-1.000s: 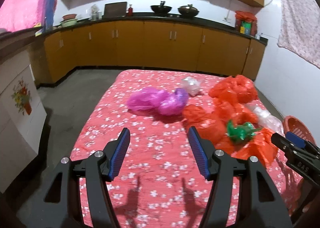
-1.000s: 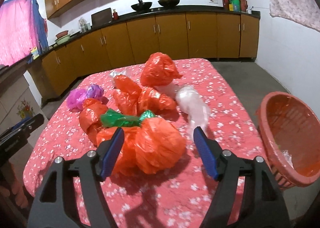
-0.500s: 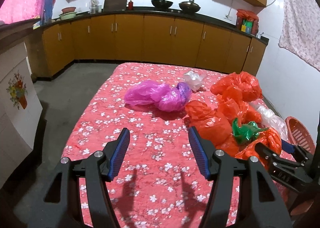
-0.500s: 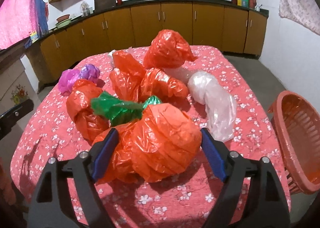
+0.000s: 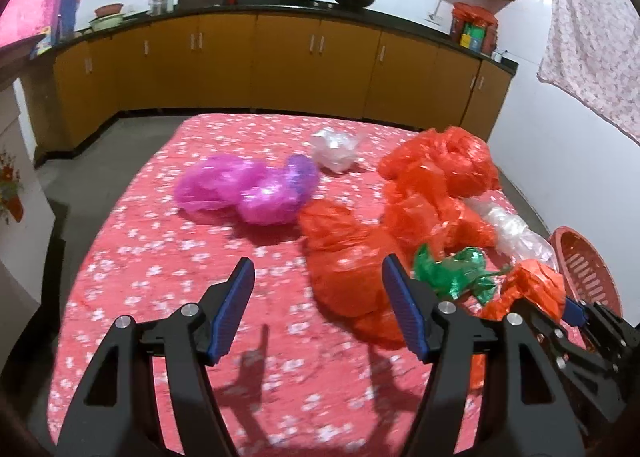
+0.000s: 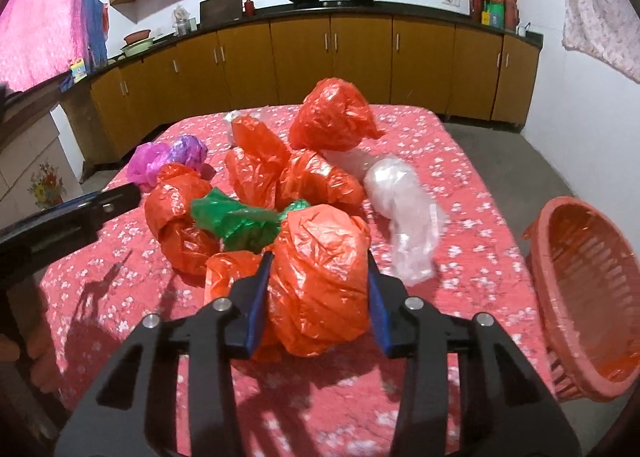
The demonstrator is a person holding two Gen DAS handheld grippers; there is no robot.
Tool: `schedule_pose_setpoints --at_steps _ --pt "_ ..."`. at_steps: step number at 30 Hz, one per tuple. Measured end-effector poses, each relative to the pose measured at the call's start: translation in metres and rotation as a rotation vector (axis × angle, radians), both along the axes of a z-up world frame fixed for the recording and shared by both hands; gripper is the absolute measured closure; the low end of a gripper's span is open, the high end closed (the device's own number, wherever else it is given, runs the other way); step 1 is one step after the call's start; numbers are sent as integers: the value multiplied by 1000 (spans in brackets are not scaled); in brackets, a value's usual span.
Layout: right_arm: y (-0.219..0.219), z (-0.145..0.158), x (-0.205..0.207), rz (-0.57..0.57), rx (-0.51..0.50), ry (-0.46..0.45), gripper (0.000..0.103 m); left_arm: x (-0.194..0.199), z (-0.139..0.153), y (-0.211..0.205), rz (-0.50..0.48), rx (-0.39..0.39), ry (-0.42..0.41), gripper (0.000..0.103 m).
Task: Collect trash
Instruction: 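Grasp the large orange bag with the right gripper, then grasp an orange bag with the left gripper while right lifts its orange bag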
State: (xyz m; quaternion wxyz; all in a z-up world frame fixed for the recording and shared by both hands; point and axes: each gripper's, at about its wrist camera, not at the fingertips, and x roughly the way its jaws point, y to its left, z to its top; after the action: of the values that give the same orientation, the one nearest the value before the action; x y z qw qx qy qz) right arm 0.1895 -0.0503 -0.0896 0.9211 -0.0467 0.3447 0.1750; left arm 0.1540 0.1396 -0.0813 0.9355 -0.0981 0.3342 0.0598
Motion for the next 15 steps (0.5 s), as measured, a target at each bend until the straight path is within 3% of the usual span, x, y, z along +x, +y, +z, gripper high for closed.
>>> schedule_pose_setpoints --at_steps 11,15 --pt "-41 12 -9 -68 15 -10 61 36 -21 -25 2 16 87 37" --pt "-51 15 -12 -80 26 -15 61 41 -26 -21 22 4 106 44"
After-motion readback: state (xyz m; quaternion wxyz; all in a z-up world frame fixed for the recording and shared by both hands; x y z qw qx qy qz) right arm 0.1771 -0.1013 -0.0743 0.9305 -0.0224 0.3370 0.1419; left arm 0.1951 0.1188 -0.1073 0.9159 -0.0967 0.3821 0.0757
